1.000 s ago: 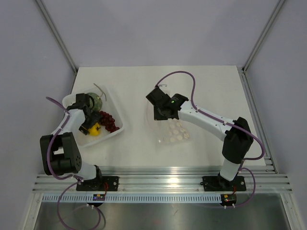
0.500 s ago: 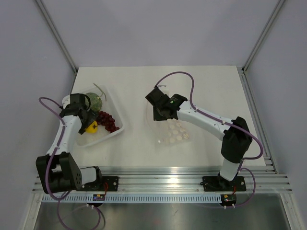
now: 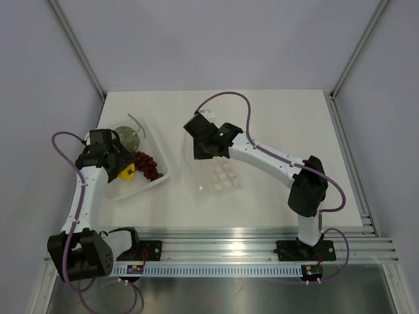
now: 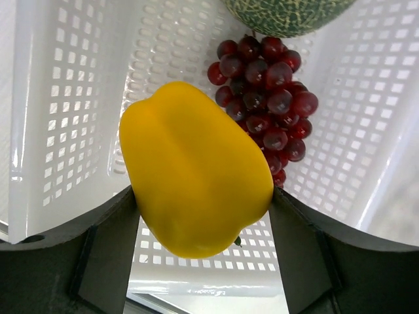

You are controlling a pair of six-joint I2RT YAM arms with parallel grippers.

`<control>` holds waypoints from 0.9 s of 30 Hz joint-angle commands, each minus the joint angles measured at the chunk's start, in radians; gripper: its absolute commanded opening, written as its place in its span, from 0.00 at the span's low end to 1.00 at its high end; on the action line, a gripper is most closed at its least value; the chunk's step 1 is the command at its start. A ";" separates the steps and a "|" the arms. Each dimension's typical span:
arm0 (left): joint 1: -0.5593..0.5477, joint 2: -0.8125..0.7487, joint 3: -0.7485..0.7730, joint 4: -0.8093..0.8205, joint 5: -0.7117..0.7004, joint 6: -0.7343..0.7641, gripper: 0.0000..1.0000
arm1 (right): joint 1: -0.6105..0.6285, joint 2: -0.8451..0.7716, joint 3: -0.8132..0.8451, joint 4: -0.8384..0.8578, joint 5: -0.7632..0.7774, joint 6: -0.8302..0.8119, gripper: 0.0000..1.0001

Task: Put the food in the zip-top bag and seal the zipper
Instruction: Pick up the fake fruit from the bin.

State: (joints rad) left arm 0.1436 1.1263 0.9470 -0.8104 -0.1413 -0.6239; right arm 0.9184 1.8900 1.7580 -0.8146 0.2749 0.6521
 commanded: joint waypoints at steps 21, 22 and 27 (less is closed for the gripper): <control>-0.012 -0.183 0.044 0.066 0.338 0.078 0.40 | 0.080 0.373 0.532 -0.123 -0.131 -0.009 0.00; -0.012 -0.201 0.041 0.074 0.353 0.079 0.40 | 0.079 0.386 0.543 -0.129 -0.129 -0.009 0.00; -0.018 -0.235 0.068 0.086 0.424 0.084 0.36 | 0.079 0.414 0.580 -0.144 -0.131 -0.008 0.00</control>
State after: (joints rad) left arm 0.1326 0.9218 0.9676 -0.7860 0.1944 -0.5537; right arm 0.9932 2.2864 2.2829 -0.9382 0.1539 0.6434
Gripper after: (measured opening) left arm 0.747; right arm 0.011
